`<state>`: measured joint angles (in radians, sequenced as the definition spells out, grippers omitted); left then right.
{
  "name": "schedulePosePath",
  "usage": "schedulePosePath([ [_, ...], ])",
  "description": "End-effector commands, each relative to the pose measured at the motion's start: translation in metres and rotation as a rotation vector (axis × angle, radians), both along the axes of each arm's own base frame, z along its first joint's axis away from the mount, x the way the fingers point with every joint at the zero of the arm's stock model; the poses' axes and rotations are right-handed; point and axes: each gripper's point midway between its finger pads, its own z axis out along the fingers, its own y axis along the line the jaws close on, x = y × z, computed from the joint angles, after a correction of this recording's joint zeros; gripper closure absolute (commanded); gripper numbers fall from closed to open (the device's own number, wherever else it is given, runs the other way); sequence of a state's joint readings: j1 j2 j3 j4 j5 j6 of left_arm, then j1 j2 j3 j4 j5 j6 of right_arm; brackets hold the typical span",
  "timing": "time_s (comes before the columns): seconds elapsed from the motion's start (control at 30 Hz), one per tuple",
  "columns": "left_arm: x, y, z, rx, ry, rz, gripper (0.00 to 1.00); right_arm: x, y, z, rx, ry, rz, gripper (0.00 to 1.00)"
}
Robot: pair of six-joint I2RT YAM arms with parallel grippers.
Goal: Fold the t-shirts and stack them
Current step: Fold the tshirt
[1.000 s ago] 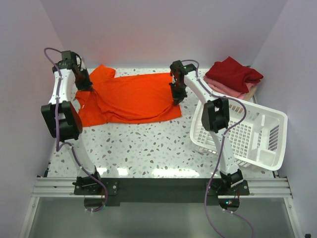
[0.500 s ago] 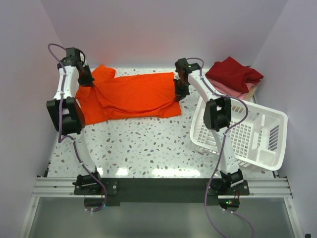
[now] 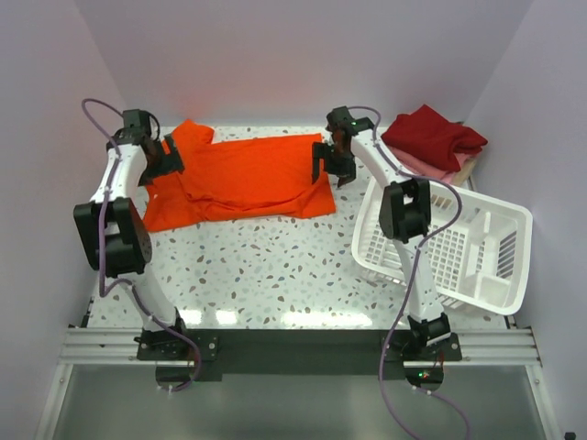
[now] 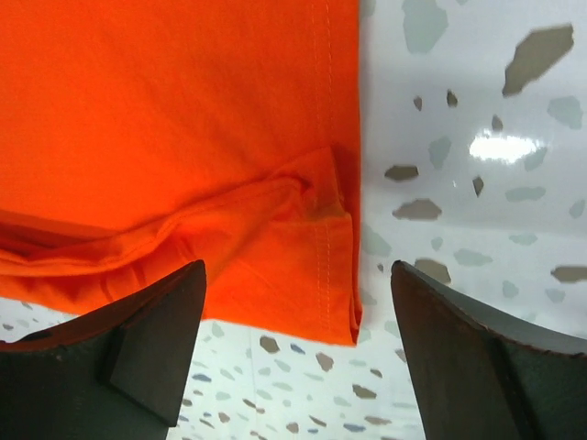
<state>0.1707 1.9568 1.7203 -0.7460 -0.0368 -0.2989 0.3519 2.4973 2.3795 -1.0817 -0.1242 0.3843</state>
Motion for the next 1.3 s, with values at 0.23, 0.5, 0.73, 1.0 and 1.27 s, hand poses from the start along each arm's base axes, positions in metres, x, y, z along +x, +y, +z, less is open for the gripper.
schedulePosePath([
  [0.23,-0.143,0.056,-0.021,0.056,0.081,0.245,0.17,-0.038,-0.023,0.039,-0.027,-0.028,0.076,0.18],
  [0.5,-0.159,0.062,-0.038,0.055,0.081,0.269,0.22,-0.054,-0.032,0.016,-0.062,0.03,0.105,0.27],
  [0.73,-0.152,0.073,-0.045,0.065,0.042,0.292,0.27,-0.057,-0.031,0.014,-0.047,0.025,0.096,0.32],
  [1.0,-0.138,0.09,-0.055,0.066,0.01,0.332,0.38,-0.066,-0.033,0.007,-0.062,0.052,0.101,0.34],
  [1.27,-0.128,0.085,-0.073,0.005,0.019,0.328,0.45,-0.061,-0.032,0.001,-0.069,0.057,0.099,0.36],
])
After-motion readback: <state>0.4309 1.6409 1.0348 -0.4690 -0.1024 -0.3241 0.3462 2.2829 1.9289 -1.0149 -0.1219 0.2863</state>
